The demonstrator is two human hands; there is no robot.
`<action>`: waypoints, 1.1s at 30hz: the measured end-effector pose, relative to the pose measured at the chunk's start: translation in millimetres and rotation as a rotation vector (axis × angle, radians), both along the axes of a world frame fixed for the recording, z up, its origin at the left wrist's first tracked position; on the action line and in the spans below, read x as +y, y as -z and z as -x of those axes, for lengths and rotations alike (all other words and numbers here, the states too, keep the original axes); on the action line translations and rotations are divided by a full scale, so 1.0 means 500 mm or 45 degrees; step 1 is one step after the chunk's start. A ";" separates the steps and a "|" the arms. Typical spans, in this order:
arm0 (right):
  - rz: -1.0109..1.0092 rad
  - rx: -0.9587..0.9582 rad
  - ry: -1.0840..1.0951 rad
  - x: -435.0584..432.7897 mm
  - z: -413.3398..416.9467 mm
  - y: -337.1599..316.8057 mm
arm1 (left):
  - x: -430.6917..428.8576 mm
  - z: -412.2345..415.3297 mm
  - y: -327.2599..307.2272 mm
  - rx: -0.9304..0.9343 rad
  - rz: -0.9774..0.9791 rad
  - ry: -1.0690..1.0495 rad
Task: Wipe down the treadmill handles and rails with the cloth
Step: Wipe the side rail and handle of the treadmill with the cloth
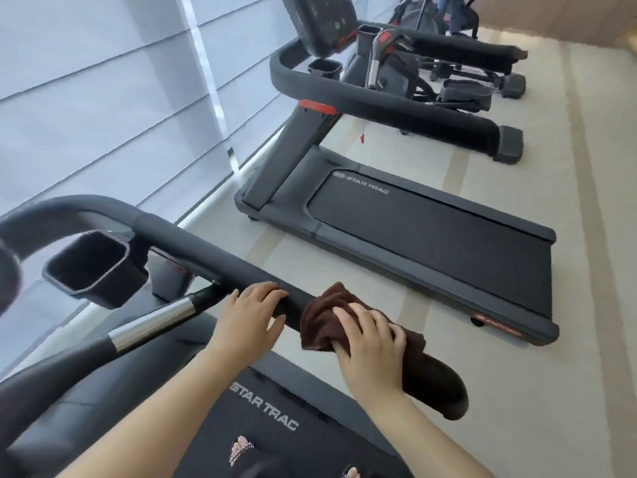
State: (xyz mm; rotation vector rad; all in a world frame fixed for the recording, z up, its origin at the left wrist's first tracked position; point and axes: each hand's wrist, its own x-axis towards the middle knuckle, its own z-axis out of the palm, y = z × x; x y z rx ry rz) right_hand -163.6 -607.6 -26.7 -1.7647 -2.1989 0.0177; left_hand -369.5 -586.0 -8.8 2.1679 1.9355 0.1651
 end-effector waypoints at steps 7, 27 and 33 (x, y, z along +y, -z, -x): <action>0.121 -0.016 -0.205 0.059 0.125 -0.003 | -0.038 0.148 -0.031 0.079 -0.021 -0.304; 0.159 0.103 -0.041 0.194 0.412 0.017 | 0.002 0.329 0.022 -0.149 0.140 -0.489; 0.160 0.098 -0.219 0.209 0.414 0.021 | -0.002 0.337 0.016 -0.188 0.113 -0.596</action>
